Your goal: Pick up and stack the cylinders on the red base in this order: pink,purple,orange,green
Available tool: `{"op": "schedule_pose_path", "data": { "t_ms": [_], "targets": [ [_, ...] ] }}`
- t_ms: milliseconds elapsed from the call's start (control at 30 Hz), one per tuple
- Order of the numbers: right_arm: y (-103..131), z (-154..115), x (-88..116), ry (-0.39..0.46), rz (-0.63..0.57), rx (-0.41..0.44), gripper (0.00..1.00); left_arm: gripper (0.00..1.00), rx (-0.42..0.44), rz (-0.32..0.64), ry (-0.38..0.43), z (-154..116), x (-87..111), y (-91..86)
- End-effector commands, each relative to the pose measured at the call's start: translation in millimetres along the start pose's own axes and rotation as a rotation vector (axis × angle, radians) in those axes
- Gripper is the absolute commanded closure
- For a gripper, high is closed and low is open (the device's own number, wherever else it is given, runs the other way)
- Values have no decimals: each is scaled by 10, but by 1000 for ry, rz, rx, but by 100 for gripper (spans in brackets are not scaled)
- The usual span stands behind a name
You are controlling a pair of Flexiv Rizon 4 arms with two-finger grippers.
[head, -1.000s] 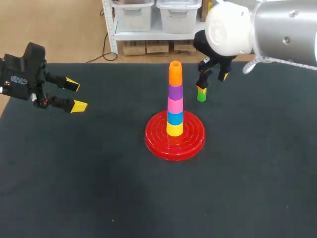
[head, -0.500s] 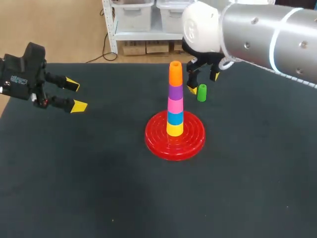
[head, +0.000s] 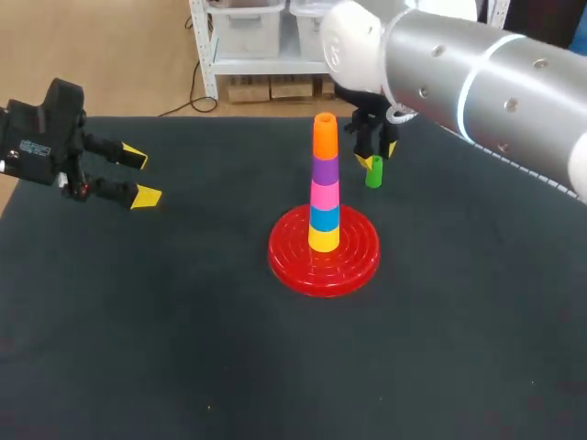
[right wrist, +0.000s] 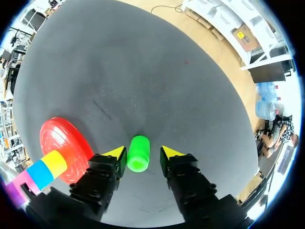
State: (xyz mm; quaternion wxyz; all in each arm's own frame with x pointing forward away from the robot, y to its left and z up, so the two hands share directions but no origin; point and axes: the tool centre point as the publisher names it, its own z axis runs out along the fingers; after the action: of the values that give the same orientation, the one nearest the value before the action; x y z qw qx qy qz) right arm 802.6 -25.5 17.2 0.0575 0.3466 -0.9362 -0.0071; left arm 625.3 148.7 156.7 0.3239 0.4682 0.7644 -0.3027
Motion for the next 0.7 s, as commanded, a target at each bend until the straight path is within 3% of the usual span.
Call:
{"op": "schedule_pose_path", "data": {
  "t_ms": [33, 167, 233, 267, 300, 433, 700],
  "targets": [
    [-9, 10, -36, 9, 4, -5, 57, 0, -1, 3, -6, 2, 18, 0],
    [-6, 24, -56, 11, 7, -8, 60, 0, -1, 3, -6, 2, 18, 0],
    [-4, 24, -61, 11, 7, -10, 75, 0, -1, 3, -6, 2, 18, 0],
    [5, 9, -63, 10, 8, -12, 94, 0, -1, 3, -6, 2, 18, 0],
    [12, -23, -57, 6, 8, -15, 100, 0, -1, 3, -6, 2, 18, 0],
    [42, -281, -29, 9, 20, -9, 100, 0, -1, 3, -6, 2, 18, 0],
    [365, -1454, -20, -16, -86, 26, 100, 0, -1, 3, -6, 2, 18, 0]
  ]
}}
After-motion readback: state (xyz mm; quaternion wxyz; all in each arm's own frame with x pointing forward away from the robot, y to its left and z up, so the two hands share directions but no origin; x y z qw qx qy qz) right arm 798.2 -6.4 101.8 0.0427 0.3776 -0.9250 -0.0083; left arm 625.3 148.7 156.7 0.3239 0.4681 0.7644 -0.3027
